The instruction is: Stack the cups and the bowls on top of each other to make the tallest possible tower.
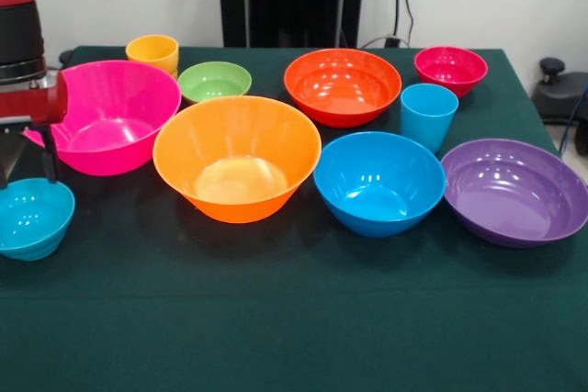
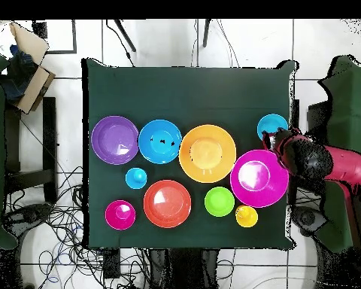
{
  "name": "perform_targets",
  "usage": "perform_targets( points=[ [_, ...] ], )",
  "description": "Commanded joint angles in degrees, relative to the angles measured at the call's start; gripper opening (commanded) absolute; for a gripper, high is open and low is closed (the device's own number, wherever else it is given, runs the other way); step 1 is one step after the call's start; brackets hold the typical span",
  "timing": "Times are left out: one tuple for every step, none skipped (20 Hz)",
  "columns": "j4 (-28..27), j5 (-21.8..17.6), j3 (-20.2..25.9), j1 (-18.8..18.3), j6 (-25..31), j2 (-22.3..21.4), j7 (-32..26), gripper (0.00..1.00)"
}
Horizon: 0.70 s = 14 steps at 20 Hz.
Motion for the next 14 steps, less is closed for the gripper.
perform_targets(
  points=[
    [3.94, -4.21, -2.69, 3.93, -0.68, 0.41, -5.90, 1.00],
    [4.00, -4.25, -2.79, 4.02, -0.80, 0.37, -5.71, 1.00],
    [4.13, -4.43, -3.09, 4.53, -1.14, 0.26, -4.92, 1.00],
    [4.24, -4.53, -3.32, 4.79, -1.44, 0.22, -4.36, 1.00],
    [4.36, -4.64, -3.54, 5.05, -1.74, 0.17, -3.81, 1.00],
    [4.47, -4.67, -3.72, 5.23, -1.98, 0.14, -3.44, 1.00],
    [4.65, -4.71, -4.04, 5.68, -2.33, 0.06, -2.67, 1.00],
    [4.83, -4.70, -4.24, 5.90, -2.57, -0.02, -2.29, 1.00],
    [5.45, -4.69, -4.58, 6.10, -3.07, -0.34, -1.52, 1.00],
    [5.69, -4.62, -4.79, 6.28, -3.29, -0.49, -1.17, 1.00],
    [5.84, -4.55, -5.09, 6.67, -3.53, -0.64, -0.58, 1.00],
    [5.94, -4.49, -5.28, 6.84, -3.74, -0.70, -0.36, 1.00],
    [5.94, -4.51, -5.57, 7.08, -4.12, -0.62, -0.04, 1.00],
    [5.80, -4.53, -5.73, 7.19, -4.38, -0.43, -0.03, 1.00]
  ],
)
